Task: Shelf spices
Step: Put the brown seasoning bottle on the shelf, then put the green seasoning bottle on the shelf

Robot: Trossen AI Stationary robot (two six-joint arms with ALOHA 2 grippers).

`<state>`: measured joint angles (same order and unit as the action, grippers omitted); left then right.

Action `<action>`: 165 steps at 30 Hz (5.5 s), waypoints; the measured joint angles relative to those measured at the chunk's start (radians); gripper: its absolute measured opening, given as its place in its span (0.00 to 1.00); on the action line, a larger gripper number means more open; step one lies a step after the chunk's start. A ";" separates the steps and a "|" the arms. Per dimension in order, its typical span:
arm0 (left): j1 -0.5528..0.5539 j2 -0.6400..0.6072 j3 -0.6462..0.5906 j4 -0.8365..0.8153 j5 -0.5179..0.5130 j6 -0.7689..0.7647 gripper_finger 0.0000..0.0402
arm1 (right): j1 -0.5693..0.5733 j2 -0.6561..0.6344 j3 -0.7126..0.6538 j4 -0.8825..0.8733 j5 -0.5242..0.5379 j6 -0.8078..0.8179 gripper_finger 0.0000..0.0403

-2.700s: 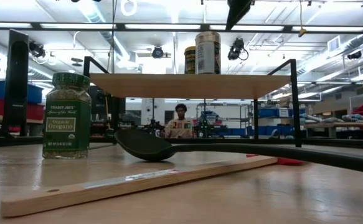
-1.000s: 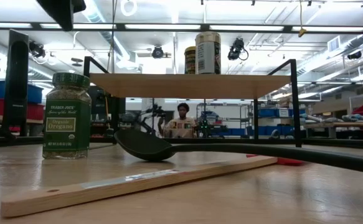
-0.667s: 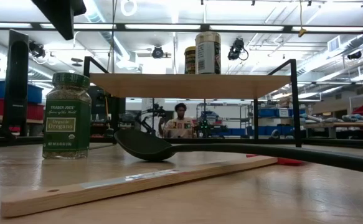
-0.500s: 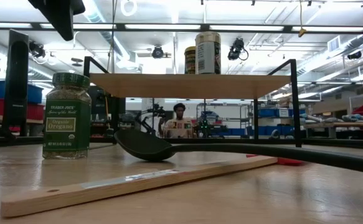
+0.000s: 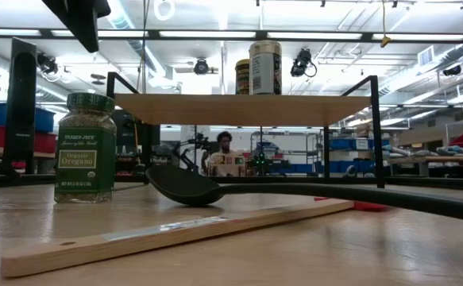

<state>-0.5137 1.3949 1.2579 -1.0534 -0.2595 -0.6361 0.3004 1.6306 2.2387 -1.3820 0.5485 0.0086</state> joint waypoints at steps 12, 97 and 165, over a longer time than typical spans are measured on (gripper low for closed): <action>0.000 0.000 0.000 0.000 -0.017 0.004 0.87 | -0.026 0.004 -0.044 -0.034 0.009 0.043 0.76; 0.692 0.220 0.000 0.864 0.351 0.816 0.77 | 0.020 -0.087 -0.071 -0.115 0.312 -0.091 0.76; 0.138 0.031 0.000 0.106 0.020 0.180 0.77 | 0.019 -0.085 -0.071 -0.056 0.144 -0.021 0.76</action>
<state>-0.3759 1.4261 1.2579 -0.9475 -0.2393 -0.4565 0.3199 1.5453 2.1674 -1.4384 0.6926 -0.0121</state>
